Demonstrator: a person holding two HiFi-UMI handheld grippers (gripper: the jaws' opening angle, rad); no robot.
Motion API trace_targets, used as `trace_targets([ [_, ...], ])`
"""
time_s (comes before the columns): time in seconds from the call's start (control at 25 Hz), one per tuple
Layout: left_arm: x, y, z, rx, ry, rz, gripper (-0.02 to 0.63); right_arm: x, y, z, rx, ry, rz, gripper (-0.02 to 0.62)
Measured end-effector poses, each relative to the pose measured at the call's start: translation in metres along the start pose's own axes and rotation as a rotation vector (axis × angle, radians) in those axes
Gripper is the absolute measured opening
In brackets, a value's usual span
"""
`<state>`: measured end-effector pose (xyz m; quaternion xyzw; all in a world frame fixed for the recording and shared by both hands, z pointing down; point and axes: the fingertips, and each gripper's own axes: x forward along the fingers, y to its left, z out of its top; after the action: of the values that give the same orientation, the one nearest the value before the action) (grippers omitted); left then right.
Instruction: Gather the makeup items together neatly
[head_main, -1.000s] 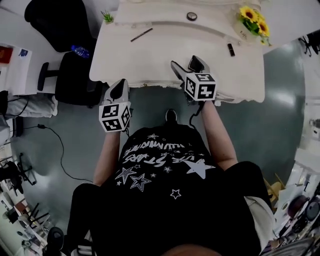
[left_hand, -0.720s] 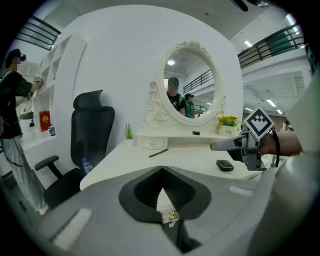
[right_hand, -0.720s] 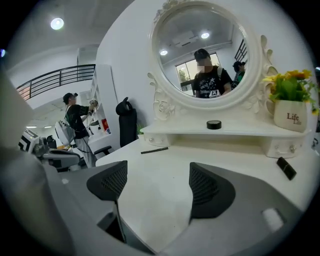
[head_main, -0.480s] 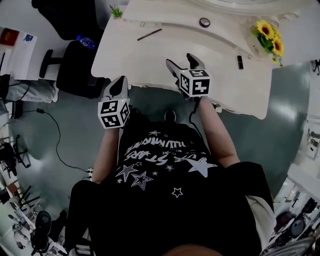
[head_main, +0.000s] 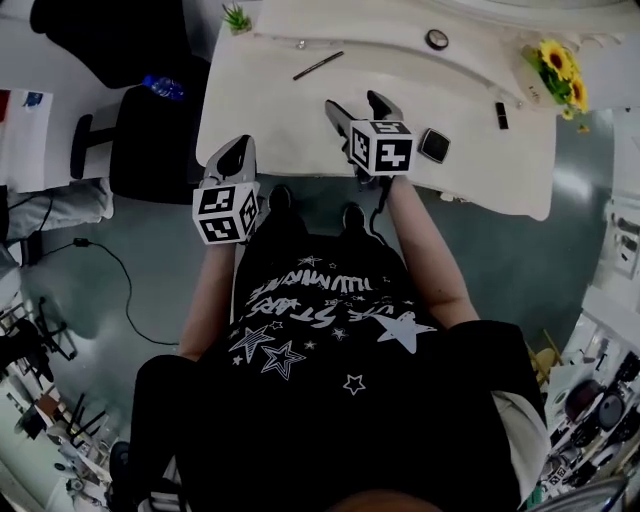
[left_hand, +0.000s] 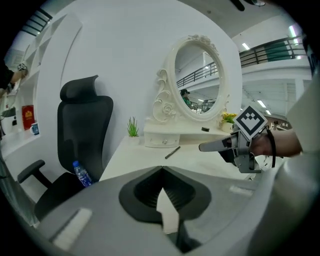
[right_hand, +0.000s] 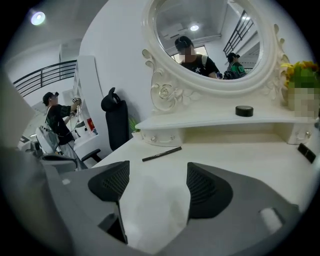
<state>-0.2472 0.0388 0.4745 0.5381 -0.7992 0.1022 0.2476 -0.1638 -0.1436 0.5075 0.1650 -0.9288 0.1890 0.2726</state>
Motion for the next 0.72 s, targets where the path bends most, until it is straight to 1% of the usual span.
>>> trace_targets([
  [0.16,0.015,0.033,0.004,0.011,0.019,-0.068,0.0,0.029,0.013,0.006,0.072,0.008,-0.074,0.376],
  [0.36,0.033,0.062,0.004,0.024,0.039,-0.147,0.0,0.056,0.02,0.013,0.115,0.006,-0.186,0.357],
  [0.48,0.042,0.075,0.004,0.032,0.045,-0.185,0.0,0.069,0.02,0.019,0.146,0.002,-0.251,0.337],
  [0.72,0.054,0.097,0.006,0.042,0.061,-0.241,0.0,0.093,0.014,0.024,0.201,0.031,-0.366,0.277],
])
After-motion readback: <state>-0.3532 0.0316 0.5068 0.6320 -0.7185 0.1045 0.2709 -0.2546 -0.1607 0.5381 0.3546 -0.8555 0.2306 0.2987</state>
